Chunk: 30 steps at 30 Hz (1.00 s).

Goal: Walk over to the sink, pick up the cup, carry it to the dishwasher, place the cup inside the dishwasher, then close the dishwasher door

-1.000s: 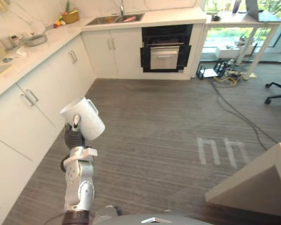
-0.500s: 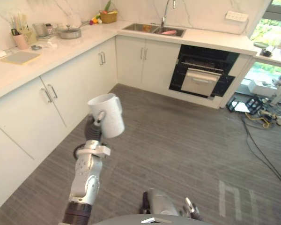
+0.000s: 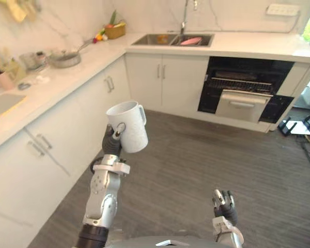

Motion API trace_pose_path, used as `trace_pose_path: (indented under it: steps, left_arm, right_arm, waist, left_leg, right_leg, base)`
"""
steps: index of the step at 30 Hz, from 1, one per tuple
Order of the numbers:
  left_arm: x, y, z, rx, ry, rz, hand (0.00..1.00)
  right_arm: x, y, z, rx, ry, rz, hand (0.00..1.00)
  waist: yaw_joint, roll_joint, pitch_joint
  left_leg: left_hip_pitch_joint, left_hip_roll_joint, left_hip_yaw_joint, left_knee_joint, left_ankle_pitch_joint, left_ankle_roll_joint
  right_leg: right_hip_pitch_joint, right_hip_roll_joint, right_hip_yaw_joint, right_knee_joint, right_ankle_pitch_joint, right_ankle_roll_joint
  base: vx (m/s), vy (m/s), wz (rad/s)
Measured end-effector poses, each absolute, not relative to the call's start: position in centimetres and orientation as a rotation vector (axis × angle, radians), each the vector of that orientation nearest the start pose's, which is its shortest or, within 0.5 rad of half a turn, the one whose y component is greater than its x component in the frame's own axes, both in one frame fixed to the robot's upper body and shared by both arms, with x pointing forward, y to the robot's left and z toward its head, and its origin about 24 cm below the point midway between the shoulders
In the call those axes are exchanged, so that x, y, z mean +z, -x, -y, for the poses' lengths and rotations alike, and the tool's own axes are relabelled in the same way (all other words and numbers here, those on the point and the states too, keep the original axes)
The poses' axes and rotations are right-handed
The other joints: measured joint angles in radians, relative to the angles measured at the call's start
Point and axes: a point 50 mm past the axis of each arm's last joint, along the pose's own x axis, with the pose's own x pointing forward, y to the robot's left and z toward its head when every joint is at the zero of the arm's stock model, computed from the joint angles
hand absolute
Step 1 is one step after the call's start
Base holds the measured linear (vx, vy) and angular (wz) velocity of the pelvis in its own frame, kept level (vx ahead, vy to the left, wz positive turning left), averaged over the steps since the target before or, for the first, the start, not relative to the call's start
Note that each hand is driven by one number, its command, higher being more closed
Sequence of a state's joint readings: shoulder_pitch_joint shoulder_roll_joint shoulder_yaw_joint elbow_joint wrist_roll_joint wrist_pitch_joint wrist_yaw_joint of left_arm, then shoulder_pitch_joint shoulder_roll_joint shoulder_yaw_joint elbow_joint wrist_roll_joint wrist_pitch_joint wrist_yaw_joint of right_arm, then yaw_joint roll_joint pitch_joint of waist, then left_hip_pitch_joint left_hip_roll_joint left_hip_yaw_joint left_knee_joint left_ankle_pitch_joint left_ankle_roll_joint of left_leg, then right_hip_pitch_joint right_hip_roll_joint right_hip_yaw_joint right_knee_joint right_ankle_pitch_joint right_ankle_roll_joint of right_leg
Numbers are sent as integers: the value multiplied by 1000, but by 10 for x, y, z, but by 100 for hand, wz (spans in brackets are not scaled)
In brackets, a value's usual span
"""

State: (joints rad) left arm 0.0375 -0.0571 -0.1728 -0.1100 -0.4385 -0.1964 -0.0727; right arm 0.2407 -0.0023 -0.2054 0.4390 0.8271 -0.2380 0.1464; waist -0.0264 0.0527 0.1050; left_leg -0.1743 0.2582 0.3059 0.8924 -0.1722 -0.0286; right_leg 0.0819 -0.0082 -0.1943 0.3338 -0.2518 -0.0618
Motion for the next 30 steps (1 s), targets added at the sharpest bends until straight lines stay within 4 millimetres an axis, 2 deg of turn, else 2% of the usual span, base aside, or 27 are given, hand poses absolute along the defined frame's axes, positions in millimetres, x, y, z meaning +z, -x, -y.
trace_pose_path:
  steps: [1, 2, 3, 5, 7, 8, 9, 10, 11, 12, 13, 14, 15, 16, 18, 20, 22, 24, 25, 26, 27, 28, 29, 30]
  left_arm:
    - [79, -241, -104, -198, 514, 254, 100]
    - [79, -239, -104, -200, 514, 251, 100]
    - [79, -238, -105, -199, 514, 248, 100]
    - [77, -234, -106, -204, 512, 229, 100]
    - [74, -232, -106, -218, 507, 218, 100]
    - [72, -231, -107, -229, 498, 209, 100]
    - [69, -231, -111, -232, 472, 198, 100]
    - [67, -231, -114, -238, 447, 185, 100]
    - [67, -233, -115, -250, 435, 179, 100]
    - [67, -235, -115, -252, 438, 178, 100]
    - [67, -241, -114, -261, 442, 176, 100]
    - [65, -246, -117, -253, 438, 169, 100]
    - [63, -247, -120, -239, 433, 162, 100]
    - [59, -246, -122, -216, 427, 140, 100]
    - [53, -245, -124, -185, 425, 113, 100]
    - [51, -243, -127, -173, 419, 110, 100]
    - [47, -239, -127, -174, 419, 94, 100]
    - [41, -233, -125, -196, 422, 72, 100]
    - [38, -230, -124, -203, 423, 58, 100]
    - [34, -226, -122, -216, 426, 42, 100]
    - [32, -223, -118, -225, 431, 29, 100]
    - [31, -220, -108, -254, 457, 19, 100]
    - [37, -221, -97, -296, 481, 42, 100]
    - [41, -223, -94, -314, 489, 57, 100]
  right_arm:
    - [-77, -153, 219, -470, -759, -232, 0]
    - [-71, -164, 214, -434, -757, -213, 0]
    - [-68, -169, 212, -426, -762, -204, 0]
    - [-66, -176, 213, -435, -795, -182, 0]
    - [-72, -173, 214, -450, -793, -206, 0]
    - [-80, -170, 213, -465, -792, -241, 0]
    - [-87, -168, 206, -476, -812, -276, 0]
    - [-93, -164, 200, -472, -819, -317, 0]
    - [-95, -160, 203, -500, -819, -330, 0]
    - [-96, -158, 206, -521, -818, -333, 0]
    - [-97, -153, 213, -565, -820, -325, 0]
    - [-98, -148, 218, -593, -817, -324, 0]
    - [-98, -149, 219, -592, -814, -324, 0]
    - [-97, -151, 218, -572, -790, -334, 0]
    - [-102, -147, 212, -563, -785, -372, 0]
    - [-105, -146, 202, -541, -802, -398, 0]
    - [-106, -146, 197, -537, -815, -401, 0]
    - [-103, -143, 200, -539, -809, -383, 0]
    - [-100, -140, 202, -538, -806, -370, 0]
    - [-99, -136, 203, -534, -799, -370, 0]
    - [-98, -135, 205, -529, -792, -373, 0]
    - [-94, -137, 213, -516, -766, -359, 0]
    - [-88, -142, 217, -491, -746, -338, 0]
    - [-85, -145, 217, -477, -742, -322, 0]
  waist:
    - [2, -2, -2]
    - [10, -14, -8]
    - [13, -26, -13]
    - [22, -40, -11]
    - [28, -28, -18]
    - [31, -27, -30]
    - [27, -74, -35]
    - [16, -95, -42]
    - [4, -97, -43]
    - [-6, -99, -41]
    - [-21, -102, -41]
    - [-32, -104, -39]
    - [-34, -103, -37]
    - [-36, -97, -32]
    - [-43, -82, -20]
    - [-53, -96, -13]
    - [-65, -101, -2]
    - [-62, -84, 18]
    - [-61, -91, 23]
    - [-60, -110, 24]
    - [-59, -111, 24]
    - [-56, -56, 25]
    - [-54, -22, 26]
    - [-55, -11, 30]
  left_leg:
    - [-5, -6, 1, -67, -8, -5]
    - [-13, -33, -12, -305, -3, -19]
    - [-15, -60, -38, -454, 24, -36]
    - [-32, -103, -84, -695, 135, -53]
    - [-25, -110, -87, -808, 223, -66]
    - [-7, -114, -79, -801, 358, -40]
    - [-3, -144, -52, -765, 310, -36]
    - [-7, -154, -31, -699, 241, -16]
    - [-6, -155, -30, -631, 183, -3]
    - [4, -162, -29, -610, 159, -1]
    - [38, -176, -16, -592, 116, 10]
    - [92, -185, 21, -612, 90, 22]
    - [123, -187, 41, -623, 78, 26]
    - [198, -186, 74, -659, 69, 26]
    - [297, -181, 113, -725, 66, 22]
    - [350, -179, 143, -764, 58, 10]
    - [373, -167, 172, -773, 26, -6]
    - [397, -139, 201, -752, -12, -30]
    - [428, -143, 213, -751, -40, -48]
    - [467, -154, 214, -745, -66, -78]
    - [483, -146, 213, -740, -84, -93]
    - [490, -116, 210, -739, -98, -93]
    - [491, -93, 214, -738, -110, -88]
    - [491, -83, 213, -736, -113, -90]
  right_leg:
    - [10, -4, 14, -8, -1, 3]
    - [31, -20, 55, -25, -12, 23]
    - [43, -35, 82, -36, -23, 43]
    - [89, -79, 139, -55, -53, 93]
    - [122, -98, 175, -45, -82, 144]
    - [146, -120, 211, -32, -103, 179]
    - [151, -157, 219, -20, -103, 184]
    - [138, -186, 219, 11, -49, 198]
    - [123, -197, 216, 66, 23, 191]
    - [113, -205, 210, 113, 57, 190]
    - [56, -240, 175, 262, 141, 195]
    - [-27, -296, 137, 458, 236, 205]
    - [-85, -323, 113, 576, 234, 197]
    - [-175, -363, 35, 770, 198, 135]
    - [-259, -365, -60, 869, 159, 73]
    - [-336, -336, -118, 807, 137, 80]
    - [-401, -314, -185, 613, 99, 76]
    - [-378, -269, -226, 297, 127, 86]
    - [-338, -249, -225, 60, 195, 90]
    - [-288, -242, -229, -97, 320, 80]
    - [-267, -227, -238, -114, 379, 44]
    - [-270, -193, -249, -92, 342, 34]
    - [-296, -177, -252, -42, 300, 24]
    - [-309, -174, -253, -8, 272, 26]
  base:
    - [494, 70, -89]
    - [427, 111, -70]
    - [529, 173, -85]
    - [562, 266, -63]
    - [564, 426, -64]
    - [614, 503, -70]
    - [600, 456, -57]
    - [494, 339, -33]
    - [489, 341, -24]
    - [487, 371, -13]
    - [432, 340, -19]
    - [395, 321, -37]
    - [322, 264, -69]
    - [226, 179, -66]
    - [271, 180, -69]
    - [256, 78, -52]
    - [220, -55, -39]
    - [208, -125, -44]
    - [331, -188, -48]
    - [358, -194, -38]
    - [342, -139, -40]
    - [329, -96, -41]
    - [319, -94, -33]
    - [299, -114, -9]
